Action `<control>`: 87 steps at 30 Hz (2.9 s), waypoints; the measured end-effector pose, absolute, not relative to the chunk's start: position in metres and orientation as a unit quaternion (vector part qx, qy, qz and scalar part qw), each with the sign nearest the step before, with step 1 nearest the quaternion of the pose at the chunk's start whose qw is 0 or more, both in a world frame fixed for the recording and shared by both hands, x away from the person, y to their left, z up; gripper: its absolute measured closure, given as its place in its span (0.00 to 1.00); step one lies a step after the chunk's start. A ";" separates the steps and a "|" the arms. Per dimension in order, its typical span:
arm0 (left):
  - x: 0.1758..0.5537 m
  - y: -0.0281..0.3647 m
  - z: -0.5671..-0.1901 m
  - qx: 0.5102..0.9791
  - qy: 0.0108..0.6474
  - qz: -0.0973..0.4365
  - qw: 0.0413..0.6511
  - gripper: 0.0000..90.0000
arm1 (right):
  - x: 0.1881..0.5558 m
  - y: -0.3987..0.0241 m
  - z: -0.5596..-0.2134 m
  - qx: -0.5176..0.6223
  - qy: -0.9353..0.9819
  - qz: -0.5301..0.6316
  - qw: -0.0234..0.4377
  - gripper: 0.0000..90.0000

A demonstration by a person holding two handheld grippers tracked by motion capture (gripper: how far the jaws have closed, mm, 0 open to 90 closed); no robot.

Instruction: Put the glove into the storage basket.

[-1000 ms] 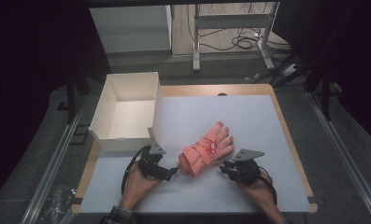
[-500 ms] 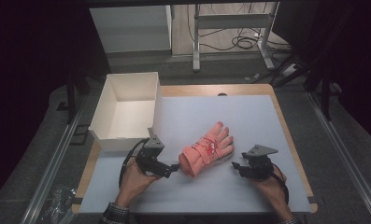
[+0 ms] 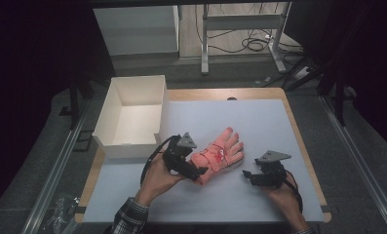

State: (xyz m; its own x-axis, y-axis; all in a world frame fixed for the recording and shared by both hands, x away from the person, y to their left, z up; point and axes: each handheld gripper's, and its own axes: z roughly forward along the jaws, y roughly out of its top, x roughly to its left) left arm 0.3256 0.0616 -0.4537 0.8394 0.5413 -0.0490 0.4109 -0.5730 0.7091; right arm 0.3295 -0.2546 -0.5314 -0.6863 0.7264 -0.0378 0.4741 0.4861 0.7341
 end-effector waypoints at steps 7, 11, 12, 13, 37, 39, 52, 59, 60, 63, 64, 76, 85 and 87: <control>0.333 0.038 -0.468 0.898 0.258 0.093 0.344 0.00 | 0.329 -0.255 -0.532 0.355 0.844 0.362 0.175 0.33; 0.331 0.032 -0.483 0.904 0.262 0.104 0.322 0.00 | 0.329 -0.255 -0.532 0.355 0.844 0.362 0.175 0.33; 0.331 0.031 -0.486 0.906 0.260 0.109 0.315 0.00 | 0.329 -0.255 -0.532 0.353 0.845 0.361 0.176 0.33; 0.330 0.030 -0.489 0.909 0.260 0.112 0.307 0.00 | 0.329 -0.255 -0.532 0.353 0.845 0.361 0.176 0.33; 0.333 0.028 -0.524 0.916 0.283 0.084 0.271 0.17 | 0.329 -0.255 -0.532 0.354 0.845 0.359 0.178 0.33; 0.332 0.027 -0.521 0.918 0.283 0.088 0.265 0.26 | 0.329 -0.255 -0.532 0.354 0.845 0.359 0.178 0.33; 0.335 0.036 -0.506 0.911 0.289 0.071 0.286 0.47 | 0.329 -0.255 -0.532 0.353 0.845 0.359 0.178 0.33; 0.339 0.035 -0.497 0.908 0.290 0.079 0.291 0.47 | 0.329 -0.255 -0.532 0.354 0.845 0.360 0.178 0.33; 0.340 0.036 -0.495 0.907 0.292 0.080 0.293 0.47 | 0.329 -0.255 -0.532 0.355 0.845 0.360 0.178 0.33; 0.342 0.037 -0.488 0.905 0.296 0.087 0.294 0.47 | 0.329 -0.255 -0.532 0.353 0.845 0.359 0.178 0.33; 0.344 0.037 -0.485 0.903 0.299 0.089 0.294 0.47 | 0.329 -0.255 -0.532 0.353 0.845 0.359 0.178 0.33; 0.364 0.044 -0.462 0.887 0.330 0.099 0.308 0.45 | 0.328 -0.255 -0.532 0.353 0.845 0.359 0.179 0.33; 0.381 0.049 -0.436 0.873 0.350 0.115 0.319 0.45 | 0.328 -0.254 -0.532 0.354 0.845 0.359 0.179 0.32; 0.384 0.050 -0.430 0.870 0.355 0.118 0.321 0.45 | 0.328 -0.254 -0.532 0.354 0.845 0.359 0.181 0.31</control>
